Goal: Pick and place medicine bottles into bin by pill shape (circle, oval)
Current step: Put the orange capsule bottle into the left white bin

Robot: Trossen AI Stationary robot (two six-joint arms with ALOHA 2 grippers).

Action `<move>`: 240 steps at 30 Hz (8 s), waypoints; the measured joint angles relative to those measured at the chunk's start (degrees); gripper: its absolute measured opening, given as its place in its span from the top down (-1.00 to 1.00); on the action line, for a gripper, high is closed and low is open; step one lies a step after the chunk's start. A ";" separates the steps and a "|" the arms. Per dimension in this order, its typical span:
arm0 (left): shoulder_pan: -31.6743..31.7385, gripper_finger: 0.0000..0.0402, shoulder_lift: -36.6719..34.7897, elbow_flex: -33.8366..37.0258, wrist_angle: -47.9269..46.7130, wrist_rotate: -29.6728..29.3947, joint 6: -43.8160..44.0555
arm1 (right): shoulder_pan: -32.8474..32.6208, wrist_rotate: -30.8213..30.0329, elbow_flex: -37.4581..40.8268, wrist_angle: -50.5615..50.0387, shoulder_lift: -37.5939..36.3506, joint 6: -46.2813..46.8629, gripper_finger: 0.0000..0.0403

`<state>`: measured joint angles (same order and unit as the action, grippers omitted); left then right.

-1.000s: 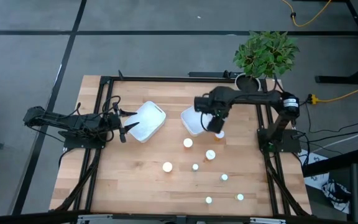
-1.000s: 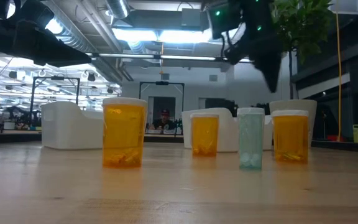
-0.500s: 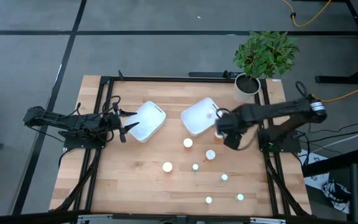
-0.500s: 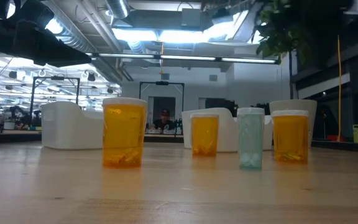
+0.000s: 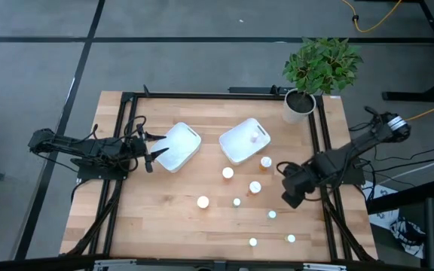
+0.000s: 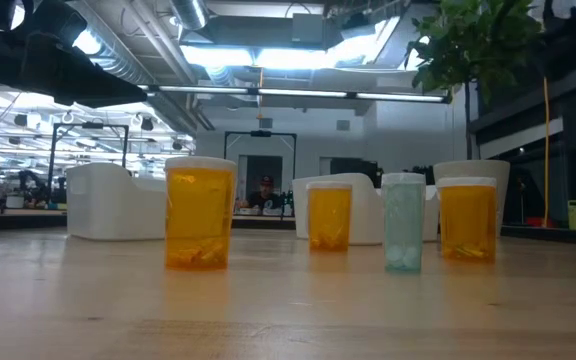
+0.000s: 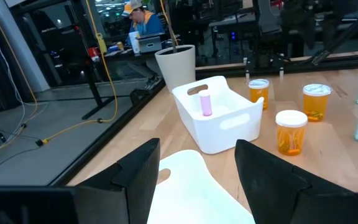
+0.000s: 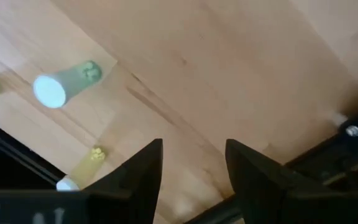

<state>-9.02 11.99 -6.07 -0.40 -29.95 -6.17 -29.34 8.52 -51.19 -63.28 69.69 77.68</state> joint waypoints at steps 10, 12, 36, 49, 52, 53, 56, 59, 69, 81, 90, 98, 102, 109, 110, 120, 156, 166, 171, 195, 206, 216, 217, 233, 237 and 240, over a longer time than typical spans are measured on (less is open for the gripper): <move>-0.01 -0.02 -0.01 0.00 -0.01 0.01 0.07 | -0.94 -3.50 0.71 1.39 0.00 -0.40 0.12; -0.01 -0.02 -0.01 0.00 0.00 0.00 0.07 | -0.94 -3.51 0.71 1.39 0.00 -0.42 0.12; 0.00 -0.02 0.00 0.00 3.70 -4.42 4.47 | -2.06 -5.95 0.73 6.39 -0.02 -3.83 0.12; 0.00 -0.02 0.00 0.00 3.93 -3.30 6.01 | -2.12 -5.89 0.73 12.71 -0.02 -3.21 0.12; 0.00 -0.02 0.00 0.00 3.93 -3.13 5.76 | -3.27 -5.39 0.73 14.40 -0.02 -0.83 0.12; -0.01 -0.02 0.00 0.00 3.93 -3.13 5.73 | -3.91 -4.73 0.73 14.61 -0.02 0.63 0.12; -0.01 -0.02 0.00 0.00 3.93 -3.13 5.64 | -6.65 -2.43 0.73 14.38 -0.02 5.07 0.12; 0.00 -0.02 0.00 0.00 3.91 -3.13 5.68 | -10.37 -0.49 0.73 14.49 -0.02 10.96 0.12; -0.01 -0.02 0.00 0.00 3.91 -3.15 5.81 | -25.13 -5.12 0.73 19.20 1.23 34.48 0.12; 0.00 -0.02 0.00 0.00 3.89 -3.15 5.70 | -25.90 -14.59 0.73 19.36 9.99 31.39 0.12; 0.00 -0.02 0.00 0.00 3.89 -3.17 5.60 | -22.04 -15.64 0.73 19.08 10.99 29.73 0.12; 0.00 -0.02 0.00 0.00 3.87 -3.19 5.57 | -18.86 -20.49 0.73 18.44 10.97 26.13 0.06; 0.00 -0.02 0.00 0.00 3.76 -3.19 5.55 | -17.69 -20.68 0.73 17.95 10.97 24.58 -0.12; 0.00 -0.02 0.00 0.00 3.43 -3.19 5.53 | -16.88 -21.15 0.73 18.09 10.97 22.75 -0.36; -0.02 -0.02 0.00 0.00 3.43 -3.19 5.62 | -16.90 -21.00 0.73 18.32 10.95 22.79 -0.37; -0.01 -0.02 0.00 0.00 3.45 -3.19 7.50 | -16.14 -24.85 0.73 25.45 10.91 22.29 -0.38; -0.01 -0.02 0.00 0.00 2.57 -3.19 8.61 | -7.99 -26.87 -1.50 19.25 15.15 22.64 -0.34; -0.02 -0.02 0.00 0.00 2.58 -3.19 9.02 | -8.40 -28.54 -1.48 19.28 15.32 22.57 -0.34; 0.00 -0.02 0.00 0.00 2.56 -3.19 9.03 | -8.40 -28.55 -1.48 19.23 15.32 22.55 -0.34; -10.09 -0.02 17.14 -8.52 8.94 8.87 5.49 | -8.40 -29.95 -1.48 19.06 15.32 22.52 -0.34; -10.62 -0.02 21.49 -11.32 8.61 6.51 2.94 | -9.89 -26.85 -2.90 20.39 15.39 22.31 -0.34; -15.06 -0.02 29.97 -13.37 8.33 8.40 6.87 | -11.08 -36.70 -10.59 16.46 15.34 16.03 -0.34; -15.72 -0.02 31.66 -14.65 8.58 8.08 6.57 | -11.08 -37.54 -10.59 16.01 15.34 15.91 -0.34; -19.29 -0.01 58.99 -35.12 5.72 5.46 3.87 | -11.08 -39.40 -10.09 14.05 15.76 16.15 -0.34; -18.22 -0.01 65.59 -40.92 5.94 5.37 1.53 | -11.08 -39.29 -10.09 12.91 15.78 16.15 -0.34; -17.17 -0.01 70.26 -44.54 6.67 5.41 2.53 | -11.08 -38.63 -10.09 11.93 15.78 16.15 -0.34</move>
<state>-26.18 82.25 -50.61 6.26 -24.54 -3.65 -40.42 -30.11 -61.28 -51.35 85.47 93.83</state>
